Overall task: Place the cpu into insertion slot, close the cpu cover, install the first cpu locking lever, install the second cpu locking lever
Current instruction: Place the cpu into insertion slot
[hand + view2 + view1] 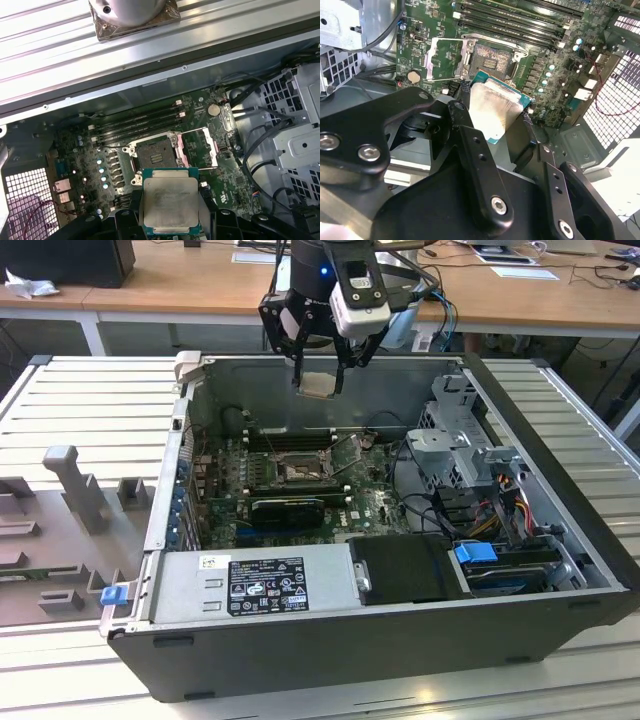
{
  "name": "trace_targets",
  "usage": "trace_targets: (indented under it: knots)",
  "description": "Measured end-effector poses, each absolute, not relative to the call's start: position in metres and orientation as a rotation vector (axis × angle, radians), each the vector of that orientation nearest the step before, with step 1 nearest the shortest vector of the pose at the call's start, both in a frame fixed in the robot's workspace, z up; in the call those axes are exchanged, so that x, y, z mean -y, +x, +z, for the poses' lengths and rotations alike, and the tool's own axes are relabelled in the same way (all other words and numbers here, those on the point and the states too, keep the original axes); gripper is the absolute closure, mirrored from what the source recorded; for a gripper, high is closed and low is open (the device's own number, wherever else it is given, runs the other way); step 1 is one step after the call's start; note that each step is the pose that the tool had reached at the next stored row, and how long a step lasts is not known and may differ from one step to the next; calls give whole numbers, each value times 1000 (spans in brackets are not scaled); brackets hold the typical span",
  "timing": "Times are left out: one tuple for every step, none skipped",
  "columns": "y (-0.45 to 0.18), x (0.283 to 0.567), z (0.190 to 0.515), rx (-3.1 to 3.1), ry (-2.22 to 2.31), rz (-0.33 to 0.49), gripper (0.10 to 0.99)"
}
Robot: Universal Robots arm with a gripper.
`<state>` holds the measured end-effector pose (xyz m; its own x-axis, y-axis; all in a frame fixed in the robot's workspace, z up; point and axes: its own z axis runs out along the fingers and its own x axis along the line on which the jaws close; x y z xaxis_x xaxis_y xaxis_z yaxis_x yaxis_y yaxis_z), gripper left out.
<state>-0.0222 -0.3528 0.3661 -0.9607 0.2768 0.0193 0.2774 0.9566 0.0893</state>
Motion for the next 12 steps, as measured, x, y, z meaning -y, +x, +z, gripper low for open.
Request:
trace_targets:
  knots:
    - [-22, 353, 366, 3101, -441, -143, 557]
    - [-22, 353, 366, 3100, -443, -143, 557]
    - [-22, 353, 366, 3100, -445, -143, 557]
    - [-22, 353, 366, 3100, -446, -143, 557]
    - [-22, 353, 366, 3100, -448, -143, 557]
    - [-22, 353, 366, 3099, -450, -143, 557]
    - [-22, 353, 366, 3099, -452, -143, 557]
    - [-22, 353, 366, 3099, -454, -143, 557]
    - [-22, 353, 366, 3099, -455, -143, 557]
    - [-22, 353, 366, 3099, -457, -143, 557]
    - [-22, 353, 366, 3098, -459, -143, 557]
    - [-22, 353, 366, 3098, -462, -143, 557]
